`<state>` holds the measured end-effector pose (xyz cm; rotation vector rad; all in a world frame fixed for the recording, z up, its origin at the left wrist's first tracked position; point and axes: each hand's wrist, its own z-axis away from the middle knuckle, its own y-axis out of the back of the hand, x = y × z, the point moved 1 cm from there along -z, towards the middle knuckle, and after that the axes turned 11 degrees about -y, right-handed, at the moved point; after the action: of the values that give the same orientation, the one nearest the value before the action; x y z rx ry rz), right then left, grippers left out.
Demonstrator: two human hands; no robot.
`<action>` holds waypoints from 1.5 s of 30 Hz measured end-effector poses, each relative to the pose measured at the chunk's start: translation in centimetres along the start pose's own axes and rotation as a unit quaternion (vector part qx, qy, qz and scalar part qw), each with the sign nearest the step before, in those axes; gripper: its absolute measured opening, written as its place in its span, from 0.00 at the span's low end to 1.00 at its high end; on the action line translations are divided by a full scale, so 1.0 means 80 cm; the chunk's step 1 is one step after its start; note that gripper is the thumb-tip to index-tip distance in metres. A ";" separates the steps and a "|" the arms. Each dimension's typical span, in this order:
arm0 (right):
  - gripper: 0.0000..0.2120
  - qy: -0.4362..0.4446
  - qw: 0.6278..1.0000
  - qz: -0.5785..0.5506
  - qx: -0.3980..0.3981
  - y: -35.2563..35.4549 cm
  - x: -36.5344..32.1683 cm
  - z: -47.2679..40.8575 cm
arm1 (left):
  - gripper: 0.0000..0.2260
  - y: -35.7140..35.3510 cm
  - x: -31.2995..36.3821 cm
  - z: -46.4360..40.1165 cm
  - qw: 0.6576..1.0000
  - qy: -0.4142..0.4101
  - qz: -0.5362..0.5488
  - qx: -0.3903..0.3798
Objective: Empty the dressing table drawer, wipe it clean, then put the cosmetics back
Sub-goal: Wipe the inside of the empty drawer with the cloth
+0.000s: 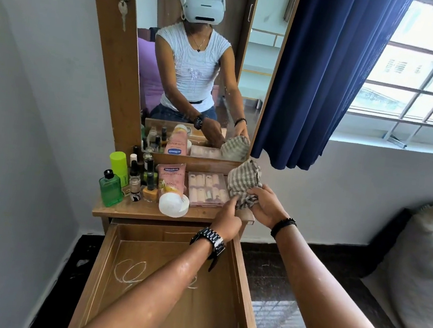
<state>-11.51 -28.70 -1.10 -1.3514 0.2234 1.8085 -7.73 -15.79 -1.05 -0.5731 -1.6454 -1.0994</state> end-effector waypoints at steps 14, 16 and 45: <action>0.14 -0.007 0.993 -0.040 -0.109 0.018 0.053 0.132 | 0.07 0.001 0.001 0.057 0.980 0.003 0.115 0.160; 0.16 -0.038 0.987 -0.030 -0.151 0.017 0.072 0.156 | 0.11 0.006 -0.005 0.076 0.979 0.024 0.153 0.135; 0.33 -0.130 0.983 0.102 -0.076 -0.132 0.176 0.188 | 0.09 0.119 -0.071 0.226 0.897 0.189 0.394 0.061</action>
<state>-15.51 -6.00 -3.66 -1.2123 0.0871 2.1914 -6.90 5.21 -3.62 -0.7888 -0.9726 -0.4556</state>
